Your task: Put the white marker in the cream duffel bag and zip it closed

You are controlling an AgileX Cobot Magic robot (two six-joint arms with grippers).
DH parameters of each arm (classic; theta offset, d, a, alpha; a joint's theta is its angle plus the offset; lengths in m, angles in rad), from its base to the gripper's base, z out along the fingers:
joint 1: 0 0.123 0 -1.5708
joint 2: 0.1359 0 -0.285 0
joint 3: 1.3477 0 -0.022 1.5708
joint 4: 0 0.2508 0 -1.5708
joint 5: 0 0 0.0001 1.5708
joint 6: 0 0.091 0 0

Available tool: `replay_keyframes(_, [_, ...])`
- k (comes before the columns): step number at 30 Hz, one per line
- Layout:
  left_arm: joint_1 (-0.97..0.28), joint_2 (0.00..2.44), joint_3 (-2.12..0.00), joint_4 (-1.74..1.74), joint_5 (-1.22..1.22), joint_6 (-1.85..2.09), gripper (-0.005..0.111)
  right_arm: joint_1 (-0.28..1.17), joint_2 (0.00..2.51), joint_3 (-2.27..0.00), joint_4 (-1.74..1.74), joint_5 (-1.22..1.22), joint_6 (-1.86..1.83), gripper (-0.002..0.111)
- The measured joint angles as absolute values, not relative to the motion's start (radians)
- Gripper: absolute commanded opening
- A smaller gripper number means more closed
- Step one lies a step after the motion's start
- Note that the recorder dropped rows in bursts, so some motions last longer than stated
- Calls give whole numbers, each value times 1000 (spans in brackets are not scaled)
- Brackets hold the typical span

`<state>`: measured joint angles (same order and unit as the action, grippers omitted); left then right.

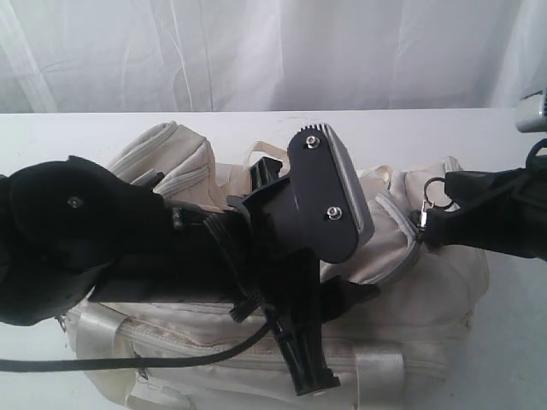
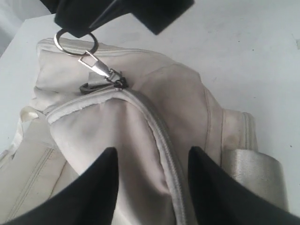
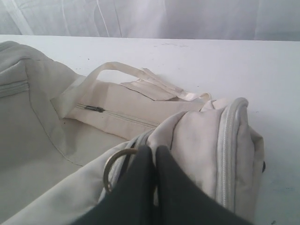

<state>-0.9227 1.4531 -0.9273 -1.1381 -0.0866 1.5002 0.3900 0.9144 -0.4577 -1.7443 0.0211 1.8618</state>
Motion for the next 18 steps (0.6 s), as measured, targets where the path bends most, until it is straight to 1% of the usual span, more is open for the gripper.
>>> replay_keyframes(7, [-923,1482,-930,-1140,-93,1460,51,390,914,-458,-1744,17,1860,0])
replay_keyframes(18, [-923,1555,-1001,-1140,-76,1435,51,390,914,-458,-1744,16,1860,0])
